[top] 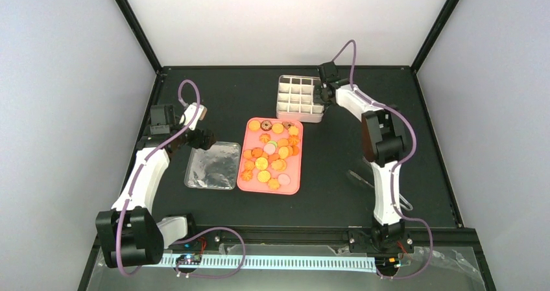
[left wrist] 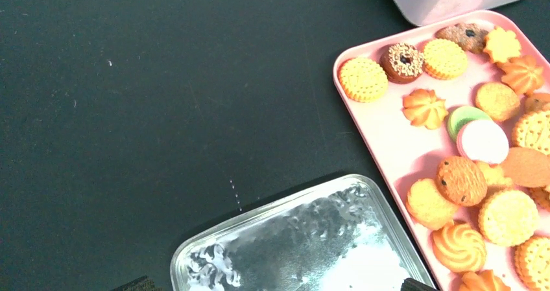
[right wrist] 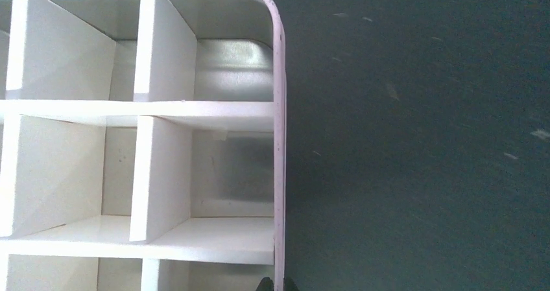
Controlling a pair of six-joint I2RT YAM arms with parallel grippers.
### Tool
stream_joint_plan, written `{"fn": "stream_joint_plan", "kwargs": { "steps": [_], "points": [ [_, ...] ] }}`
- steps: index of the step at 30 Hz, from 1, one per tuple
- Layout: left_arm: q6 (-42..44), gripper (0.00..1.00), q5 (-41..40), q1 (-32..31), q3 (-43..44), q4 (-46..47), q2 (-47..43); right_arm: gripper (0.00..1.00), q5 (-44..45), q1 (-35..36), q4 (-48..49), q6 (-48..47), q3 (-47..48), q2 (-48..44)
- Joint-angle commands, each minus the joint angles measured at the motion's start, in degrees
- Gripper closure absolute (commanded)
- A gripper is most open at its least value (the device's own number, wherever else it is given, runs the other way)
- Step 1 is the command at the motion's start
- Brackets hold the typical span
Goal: Pack the cookies
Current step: Pick up the packing box from the center of the board, then place the packing box at the center of the board.
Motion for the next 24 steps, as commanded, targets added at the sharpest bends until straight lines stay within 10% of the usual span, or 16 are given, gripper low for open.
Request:
{"fn": "stream_joint_plan", "kwargs": {
  "steps": [1, 24],
  "points": [
    [1.3, 0.01, 1.7, 0.3, 1.9, -0.9, -1.7, 0.99, 3.8, -0.5, 1.3, -3.1, -8.1, -8.6],
    [7.0, 0.01, 13.0, -1.3, 0.3, 1.6, 2.2, 0.99, 15.3, -4.6, -2.9, -1.2, -32.1, -29.6]
  ]
}}
